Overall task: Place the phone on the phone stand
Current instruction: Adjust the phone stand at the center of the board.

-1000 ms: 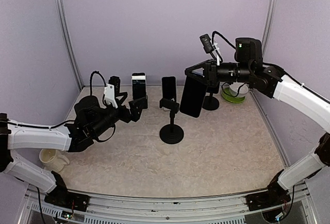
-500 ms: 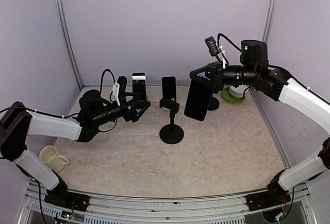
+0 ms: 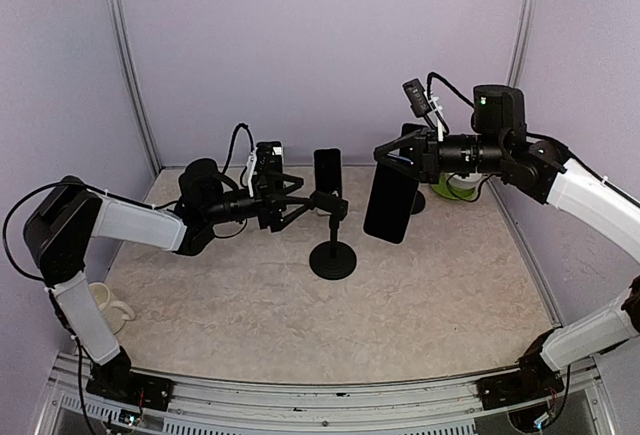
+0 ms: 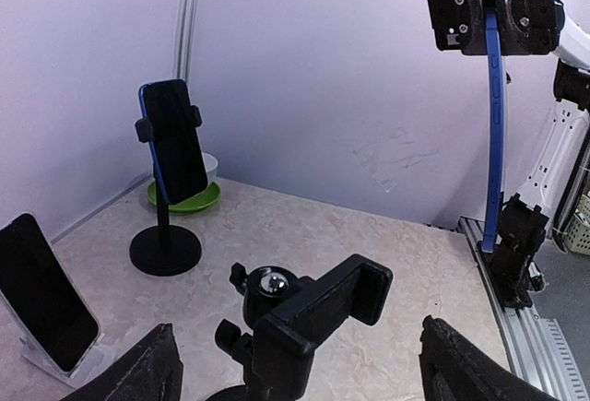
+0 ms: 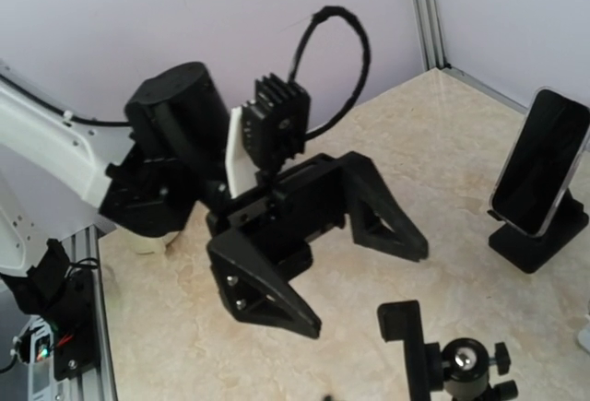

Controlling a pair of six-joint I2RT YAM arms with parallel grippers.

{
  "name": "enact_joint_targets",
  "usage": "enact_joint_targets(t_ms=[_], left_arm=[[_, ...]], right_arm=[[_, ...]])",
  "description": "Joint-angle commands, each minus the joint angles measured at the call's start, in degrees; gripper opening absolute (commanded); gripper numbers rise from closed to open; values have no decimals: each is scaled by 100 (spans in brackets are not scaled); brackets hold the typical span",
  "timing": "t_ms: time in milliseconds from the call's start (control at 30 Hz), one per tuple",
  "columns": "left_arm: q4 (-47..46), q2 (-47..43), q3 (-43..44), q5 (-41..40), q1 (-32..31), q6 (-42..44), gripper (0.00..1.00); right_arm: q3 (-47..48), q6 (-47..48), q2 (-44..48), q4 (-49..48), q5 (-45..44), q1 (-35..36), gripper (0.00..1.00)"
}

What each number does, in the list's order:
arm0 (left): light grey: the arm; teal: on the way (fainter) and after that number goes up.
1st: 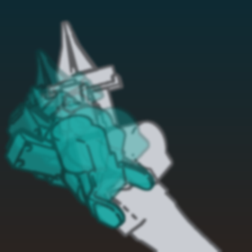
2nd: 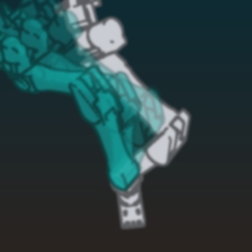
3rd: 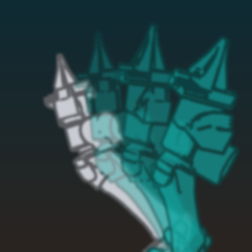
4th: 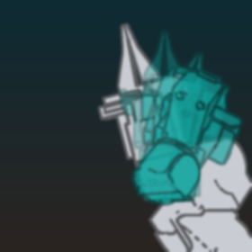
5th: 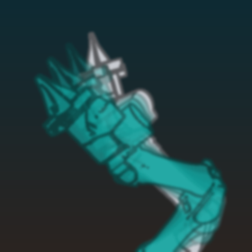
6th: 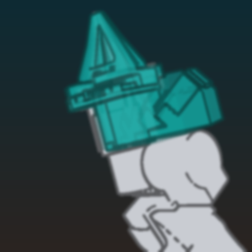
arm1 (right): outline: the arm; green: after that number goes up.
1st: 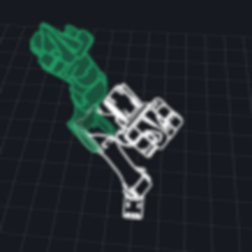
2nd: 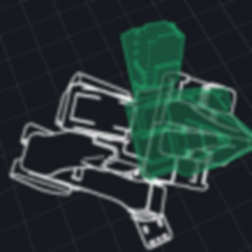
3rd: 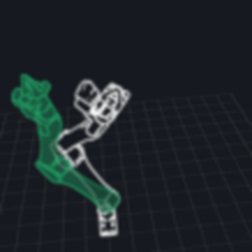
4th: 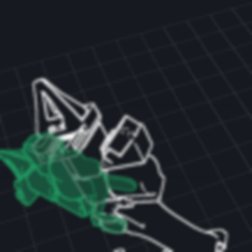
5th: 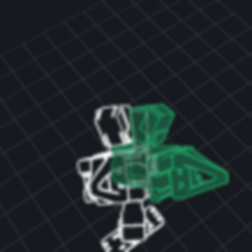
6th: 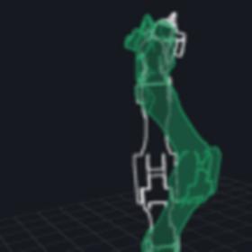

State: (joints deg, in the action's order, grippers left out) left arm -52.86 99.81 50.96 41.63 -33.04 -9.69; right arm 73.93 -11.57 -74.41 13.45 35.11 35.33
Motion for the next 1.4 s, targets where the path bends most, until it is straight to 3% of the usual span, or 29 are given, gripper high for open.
enact_joint_targets(t_ms=[0,333,700,900,1133,1367], left_arm=[[96,292,424,671,40,111,86],[315,696,853,1227,40,-52,79],[203,356,547,1310,-158,-315,72],[598,151,500,1032,-342,-120,68],[1266,73,594,134,-423,192,68],[1347,-51,396,-473,-407,249,72]], right_arm=[[-5,-80,218,-255,33,-46,0],[8,-61,217,-235,1,-44,0],[18,-14,165,-254,-75,-53,0],[19,-13,133,-294,-71,-50,0],[28,-47,72,-344,-26,-50,0],[159,25,-184,-355,259,-50,0]])
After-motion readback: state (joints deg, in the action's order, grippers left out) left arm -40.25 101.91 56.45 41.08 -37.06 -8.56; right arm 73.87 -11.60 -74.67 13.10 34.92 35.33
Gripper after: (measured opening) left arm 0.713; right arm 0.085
